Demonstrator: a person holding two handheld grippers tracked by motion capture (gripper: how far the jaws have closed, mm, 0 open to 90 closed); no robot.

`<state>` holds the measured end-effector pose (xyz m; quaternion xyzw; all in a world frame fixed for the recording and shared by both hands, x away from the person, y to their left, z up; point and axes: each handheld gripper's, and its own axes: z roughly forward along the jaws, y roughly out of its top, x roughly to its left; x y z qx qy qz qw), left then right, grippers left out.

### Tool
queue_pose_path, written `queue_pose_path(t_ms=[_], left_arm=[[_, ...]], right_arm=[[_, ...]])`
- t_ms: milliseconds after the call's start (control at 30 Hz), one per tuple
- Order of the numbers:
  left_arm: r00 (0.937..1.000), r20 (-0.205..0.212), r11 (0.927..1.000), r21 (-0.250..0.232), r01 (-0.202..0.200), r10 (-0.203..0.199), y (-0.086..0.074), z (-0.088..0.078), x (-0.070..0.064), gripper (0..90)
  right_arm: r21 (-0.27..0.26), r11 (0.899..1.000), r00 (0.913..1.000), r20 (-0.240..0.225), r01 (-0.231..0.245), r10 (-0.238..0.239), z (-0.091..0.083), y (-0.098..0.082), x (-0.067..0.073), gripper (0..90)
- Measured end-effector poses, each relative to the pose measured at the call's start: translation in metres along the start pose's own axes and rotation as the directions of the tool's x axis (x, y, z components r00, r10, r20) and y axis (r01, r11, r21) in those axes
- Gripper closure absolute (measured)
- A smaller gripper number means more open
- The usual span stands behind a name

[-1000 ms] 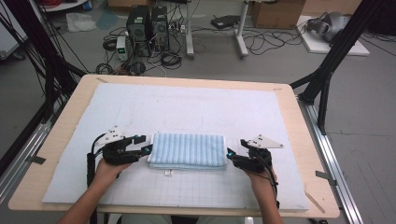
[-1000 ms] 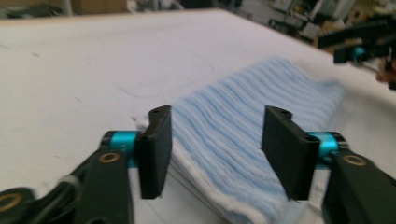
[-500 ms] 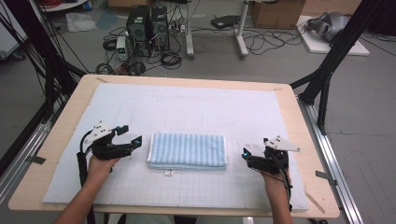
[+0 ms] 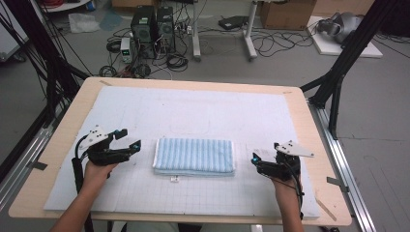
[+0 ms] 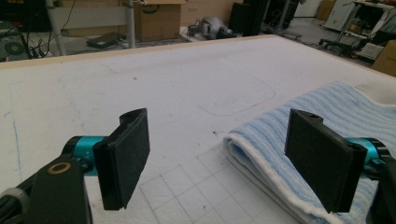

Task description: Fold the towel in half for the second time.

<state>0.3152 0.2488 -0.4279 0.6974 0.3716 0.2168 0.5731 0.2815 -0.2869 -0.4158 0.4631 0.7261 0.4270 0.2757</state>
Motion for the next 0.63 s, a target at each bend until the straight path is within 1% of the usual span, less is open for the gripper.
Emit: queue_pose_path(t_ms=[133, 233, 367, 500, 633], left_arm=[[1.0, -0.001, 1.0, 0.004, -0.004, 0.004, -0.0001, -0.0002, -0.0004, 22.9], [0.9999, 0.005, 0.9999, 0.004, -0.011, 0.011, 0.0006, 0.0009, -0.0021, 23.1], [0.9999, 0.011, 0.9998, 0.011, -0.013, 0.013, 0.0006, 0.0017, -0.0024, 23.2], [1.0, 0.004, 1.0, 0.004, -0.006, 0.006, 0.0004, 0.0012, -0.0017, 23.3], [1.0, 0.006, 1.0, 0.003, -0.001, 0.001, 0.0005, 0.0016, -0.0018, 23.3]], right_arm=[[-0.012, 1.0, 0.9998, -0.018, 0.01, -0.011, 0.001, 0.0, 0.0011, 11.1], [-0.023, 1.0, 0.9997, -0.02, 0.016, -0.017, 0.0002, 0.0002, 0.0011, 11.1], [-0.023, 1.0, 0.9997, -0.022, 0.01, -0.011, -0.0004, -0.0001, 0.001, 11.1], [-0.02, 1.0, 0.9995, -0.029, 0.008, -0.009, 0.0005, -0.0004, 0.0016, 11.1], [-0.018, 1.0, 0.9995, -0.028, 0.01, -0.011, 0.0019, -0.0008, 0.0012, 11.1]])
